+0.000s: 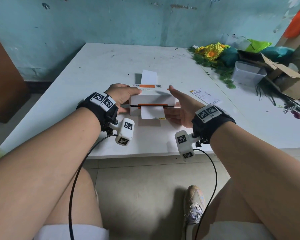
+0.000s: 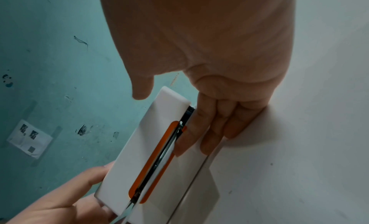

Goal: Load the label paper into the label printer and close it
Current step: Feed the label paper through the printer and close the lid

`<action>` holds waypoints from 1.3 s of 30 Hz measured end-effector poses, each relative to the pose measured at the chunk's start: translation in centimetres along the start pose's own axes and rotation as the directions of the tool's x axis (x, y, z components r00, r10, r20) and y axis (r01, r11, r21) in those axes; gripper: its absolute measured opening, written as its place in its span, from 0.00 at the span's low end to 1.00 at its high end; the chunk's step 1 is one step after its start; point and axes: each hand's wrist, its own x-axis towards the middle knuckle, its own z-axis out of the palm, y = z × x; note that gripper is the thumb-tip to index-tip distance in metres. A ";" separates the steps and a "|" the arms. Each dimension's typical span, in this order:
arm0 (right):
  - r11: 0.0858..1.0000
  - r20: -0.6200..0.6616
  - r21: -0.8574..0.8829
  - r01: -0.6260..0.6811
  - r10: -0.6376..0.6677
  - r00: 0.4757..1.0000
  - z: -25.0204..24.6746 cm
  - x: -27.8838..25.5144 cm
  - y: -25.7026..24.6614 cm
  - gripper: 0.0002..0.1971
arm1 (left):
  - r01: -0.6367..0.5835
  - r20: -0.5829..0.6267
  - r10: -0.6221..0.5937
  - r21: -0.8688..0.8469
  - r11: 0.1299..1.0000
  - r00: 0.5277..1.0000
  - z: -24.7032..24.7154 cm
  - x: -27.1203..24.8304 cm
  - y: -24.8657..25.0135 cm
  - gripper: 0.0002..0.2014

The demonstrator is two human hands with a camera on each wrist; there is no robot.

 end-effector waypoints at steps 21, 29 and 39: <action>1.000 -0.050 -0.004 0.014 -0.015 0.999 -0.1 1.4 0.5 0.25 | 0.097 0.038 -0.095 -0.057 0.994 0.995 -0.3 0.1 -0.2 0.16; 0.999 -0.064 -0.017 0.037 -0.038 0.997 0.2 1.4 0.7 0.21 | 0.067 0.007 -0.067 -0.002 0.998 0.998 -0.3 0.2 -0.2 0.18; 0.999 -0.095 -0.032 0.044 -0.047 0.994 0.0 1.6 1.1 0.22 | -0.023 -0.088 0.030 0.082 0.996 0.996 0.3 -0.5 -0.4 0.27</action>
